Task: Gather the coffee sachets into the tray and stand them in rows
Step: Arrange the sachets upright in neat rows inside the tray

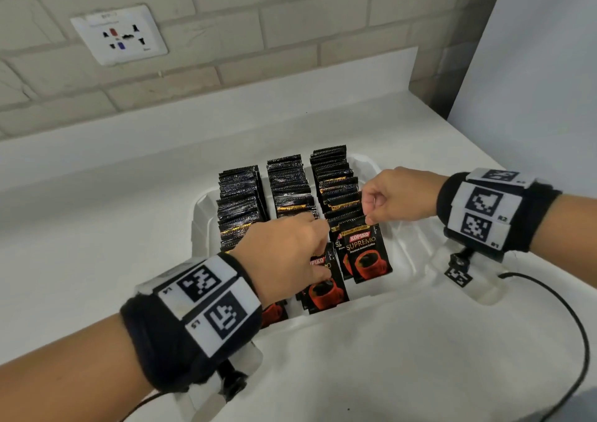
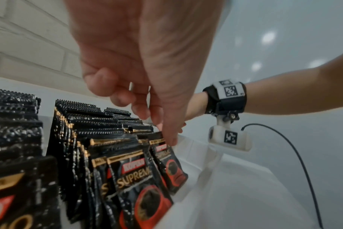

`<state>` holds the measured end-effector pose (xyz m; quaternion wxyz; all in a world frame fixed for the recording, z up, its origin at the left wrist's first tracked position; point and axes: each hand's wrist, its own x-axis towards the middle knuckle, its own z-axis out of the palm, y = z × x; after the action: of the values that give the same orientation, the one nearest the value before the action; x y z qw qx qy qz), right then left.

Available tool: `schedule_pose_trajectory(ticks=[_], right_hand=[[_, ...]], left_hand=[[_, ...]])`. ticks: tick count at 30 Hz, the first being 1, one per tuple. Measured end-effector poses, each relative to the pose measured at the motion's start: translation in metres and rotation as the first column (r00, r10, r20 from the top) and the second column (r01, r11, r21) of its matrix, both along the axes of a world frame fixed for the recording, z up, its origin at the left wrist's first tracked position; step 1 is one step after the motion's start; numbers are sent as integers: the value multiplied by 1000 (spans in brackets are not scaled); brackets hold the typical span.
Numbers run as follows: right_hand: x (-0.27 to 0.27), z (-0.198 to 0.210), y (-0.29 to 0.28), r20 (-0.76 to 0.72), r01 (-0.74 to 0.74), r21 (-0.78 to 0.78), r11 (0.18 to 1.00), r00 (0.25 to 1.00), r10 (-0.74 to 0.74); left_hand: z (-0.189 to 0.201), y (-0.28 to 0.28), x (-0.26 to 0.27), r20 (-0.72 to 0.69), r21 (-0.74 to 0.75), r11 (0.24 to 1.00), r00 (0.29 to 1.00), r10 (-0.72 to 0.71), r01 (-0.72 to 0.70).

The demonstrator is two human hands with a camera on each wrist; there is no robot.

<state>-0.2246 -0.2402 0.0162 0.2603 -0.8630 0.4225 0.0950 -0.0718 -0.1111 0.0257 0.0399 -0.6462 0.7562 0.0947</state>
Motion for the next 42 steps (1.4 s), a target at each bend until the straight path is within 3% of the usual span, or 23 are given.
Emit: schedule_pose_trajectory(ticks=[5, 12, 15, 18, 22, 26, 32, 42], right_hand=[[-3, -2, 0, -22, 6, 4, 1000, 1000, -6], [-15, 10, 6, -49, -48, -95, 994, 998, 44], [-21, 11, 13, -92, -173, 27, 985, 980, 175], [-22, 8, 26, -258, -310, 170, 935, 902, 346], [-13, 4, 41, -493, -534, 119, 837, 700, 517], [-3, 5, 50, -578, -567, 195, 800, 593, 561], [2, 8, 53, -444, -461, 254, 850, 725, 527], [-1, 5, 54, -364, -394, 276, 877, 801, 475]], left_hand=[[3, 5, 11, -45, 23, 997, 996, 72, -71], [16, 30, 58, -165, 109, 932, 918, 361, -346], [15, 44, 65, -294, 129, 922, 874, 388, -366], [12, 55, 57, -419, 187, 936, 838, 350, -298], [9, 54, 39, -509, 208, 964, 823, 252, -166], [6, 47, 36, -542, 203, 968, 807, 235, -146], [-1, 48, 43, -517, 264, 955, 817, 257, -133], [-12, 53, 59, -518, 286, 936, 788, 332, -206]])
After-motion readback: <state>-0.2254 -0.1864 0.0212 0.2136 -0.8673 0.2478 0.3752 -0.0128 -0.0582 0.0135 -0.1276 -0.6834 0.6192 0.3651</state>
